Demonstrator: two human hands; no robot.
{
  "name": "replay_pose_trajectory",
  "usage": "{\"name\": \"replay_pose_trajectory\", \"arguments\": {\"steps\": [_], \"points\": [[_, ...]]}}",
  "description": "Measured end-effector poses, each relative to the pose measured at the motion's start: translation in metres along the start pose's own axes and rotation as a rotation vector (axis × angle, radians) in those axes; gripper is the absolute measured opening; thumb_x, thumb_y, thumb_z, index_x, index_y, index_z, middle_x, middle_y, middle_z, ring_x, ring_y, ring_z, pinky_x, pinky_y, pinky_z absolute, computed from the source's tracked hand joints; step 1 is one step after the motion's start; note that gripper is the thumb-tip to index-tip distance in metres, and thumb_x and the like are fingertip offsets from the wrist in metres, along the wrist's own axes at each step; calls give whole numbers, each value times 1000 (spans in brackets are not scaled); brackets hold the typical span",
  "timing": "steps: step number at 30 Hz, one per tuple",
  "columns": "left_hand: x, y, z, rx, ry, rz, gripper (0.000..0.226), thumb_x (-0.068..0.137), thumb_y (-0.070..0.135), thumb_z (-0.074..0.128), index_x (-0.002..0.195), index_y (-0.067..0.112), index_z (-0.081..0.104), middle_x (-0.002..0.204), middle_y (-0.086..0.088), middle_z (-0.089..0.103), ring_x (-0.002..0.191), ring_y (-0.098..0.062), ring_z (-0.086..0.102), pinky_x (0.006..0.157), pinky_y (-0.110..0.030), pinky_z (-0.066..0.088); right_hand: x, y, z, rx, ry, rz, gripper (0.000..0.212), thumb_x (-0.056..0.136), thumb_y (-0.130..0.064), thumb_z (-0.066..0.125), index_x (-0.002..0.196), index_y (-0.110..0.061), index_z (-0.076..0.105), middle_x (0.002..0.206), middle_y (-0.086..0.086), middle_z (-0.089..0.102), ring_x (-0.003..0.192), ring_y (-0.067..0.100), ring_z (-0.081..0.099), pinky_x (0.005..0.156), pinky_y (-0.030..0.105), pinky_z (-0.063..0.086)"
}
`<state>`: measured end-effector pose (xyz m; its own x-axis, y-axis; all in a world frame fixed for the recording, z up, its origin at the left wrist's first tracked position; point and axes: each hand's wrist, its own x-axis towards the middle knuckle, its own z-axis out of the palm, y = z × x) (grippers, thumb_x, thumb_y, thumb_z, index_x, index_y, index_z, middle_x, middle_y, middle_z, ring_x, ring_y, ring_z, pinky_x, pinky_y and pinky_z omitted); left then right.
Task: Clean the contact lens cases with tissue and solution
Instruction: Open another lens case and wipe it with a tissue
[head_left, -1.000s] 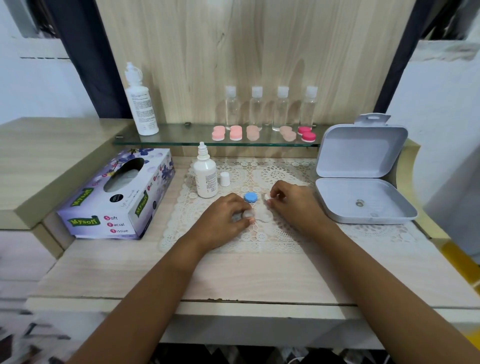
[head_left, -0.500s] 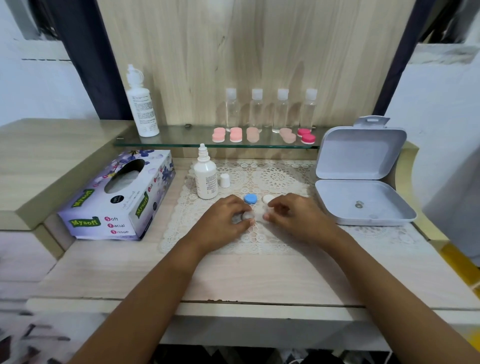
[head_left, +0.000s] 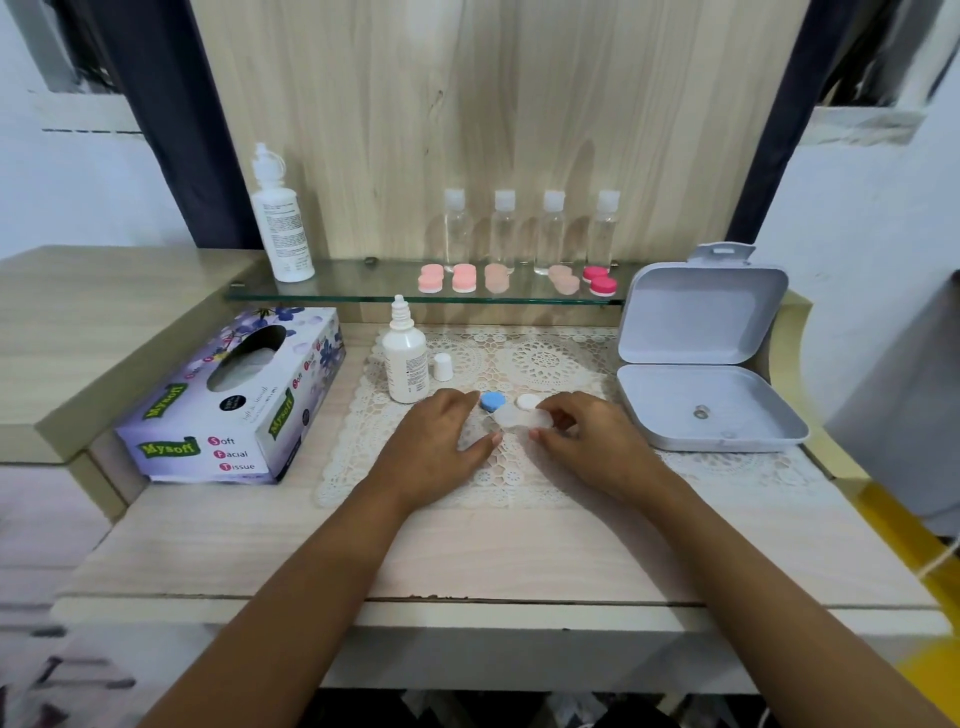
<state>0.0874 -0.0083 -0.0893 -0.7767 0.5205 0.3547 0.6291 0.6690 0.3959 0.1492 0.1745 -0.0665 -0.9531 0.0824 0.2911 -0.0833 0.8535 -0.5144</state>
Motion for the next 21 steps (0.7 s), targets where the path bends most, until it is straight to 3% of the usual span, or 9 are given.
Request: {"name": "replay_pose_trajectory", "arguments": {"steps": [4, 9, 16, 21], "points": [[1, 0, 1, 101, -100, -71, 67, 92, 53, 43, 144, 13, 33, 152, -2, 29, 139, -18, 25, 113, -29, 19, -4, 2, -11, 43, 71, 37, 28, 83, -24, 67, 108, -11, 63, 93, 0, 65, 85, 12, 59, 71, 13, 39], [2, 1, 1, 125, -146, -88, 65, 92, 54, 39, 144, 14, 34, 154, -1, 25, 141, -16, 20, 116, -30, 16, -10, 14, -36, 28, 166, 60, 32, 81, -23, 71, 108, -9, 64, 85, 0, 63, 78, 10, 55, 68, 11, 35], [3, 2, 0, 147, -148, -73, 64, 93, 53, 39, 143, 13, 36, 153, -3, 26, 141, -16, 22, 113, -28, 17, -15, 47, -66, -57, 299, 80, 22, 79, -12, 71, 97, 0, 65, 83, 12, 68, 79, 25, 62, 73, 28, 43], [2, 1, 0, 132, -153, -88, 65, 92, 53, 41, 142, 13, 37, 153, -3, 28, 141, -17, 23, 113, -29, 18, -13, 75, -85, -276, 265, 54, 20, 81, -11, 66, 98, 0, 61, 89, 14, 65, 85, 31, 59, 73, 37, 45]]}}
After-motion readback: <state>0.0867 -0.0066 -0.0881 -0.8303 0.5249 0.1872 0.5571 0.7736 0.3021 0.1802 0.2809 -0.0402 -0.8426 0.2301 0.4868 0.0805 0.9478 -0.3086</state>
